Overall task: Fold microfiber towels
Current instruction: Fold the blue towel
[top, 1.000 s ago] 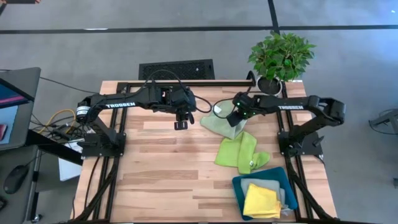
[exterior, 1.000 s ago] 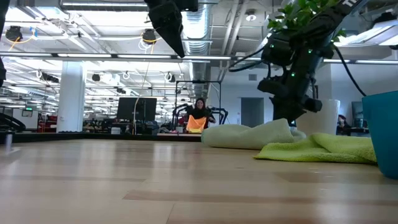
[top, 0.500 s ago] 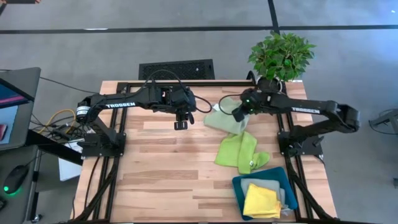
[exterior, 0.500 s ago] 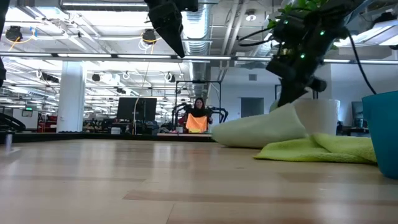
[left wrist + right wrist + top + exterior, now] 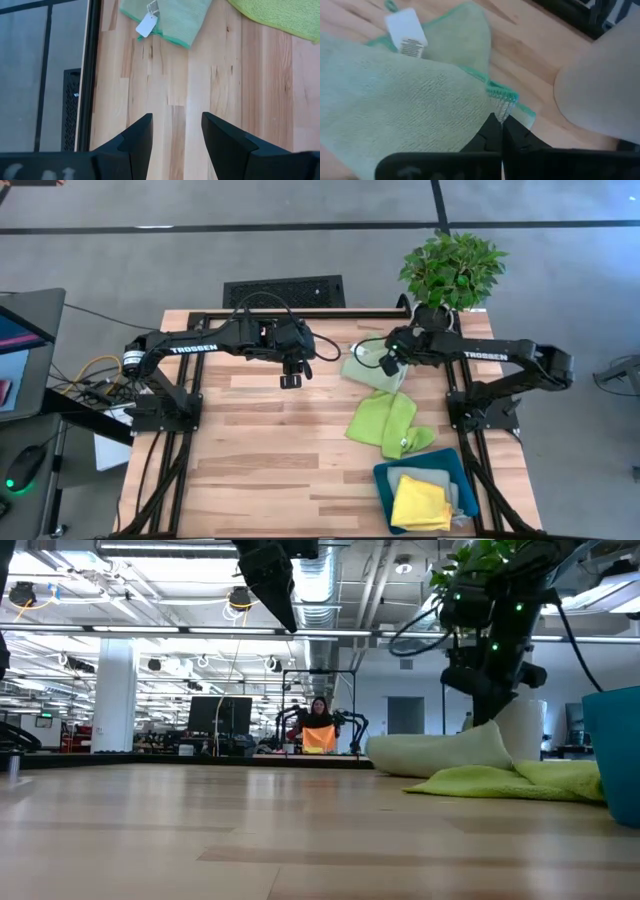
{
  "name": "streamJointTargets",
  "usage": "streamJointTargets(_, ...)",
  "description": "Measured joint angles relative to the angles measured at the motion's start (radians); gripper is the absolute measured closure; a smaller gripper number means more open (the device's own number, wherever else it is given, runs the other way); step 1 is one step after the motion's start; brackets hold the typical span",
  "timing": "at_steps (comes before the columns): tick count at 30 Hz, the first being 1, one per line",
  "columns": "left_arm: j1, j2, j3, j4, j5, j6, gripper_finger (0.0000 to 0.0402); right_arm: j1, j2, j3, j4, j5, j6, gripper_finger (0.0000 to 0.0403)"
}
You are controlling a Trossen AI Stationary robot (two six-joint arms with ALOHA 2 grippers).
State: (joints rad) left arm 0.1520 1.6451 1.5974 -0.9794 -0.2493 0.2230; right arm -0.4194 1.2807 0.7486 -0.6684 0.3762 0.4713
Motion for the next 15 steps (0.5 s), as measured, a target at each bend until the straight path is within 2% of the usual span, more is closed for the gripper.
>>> streamJointTargets(9,0.0,0.0,0.0,0.0,0.0,-0.006,0.0239,0.0,0.127,0.0,-0.029,0.018,-0.005,0.0385)
streamJointTargets(15,0.0,0.0,0.0,0.0,0.0,-0.008,0.0239,0.0,0.163,0.0,-0.033,-0.059,-0.061,0.0379)
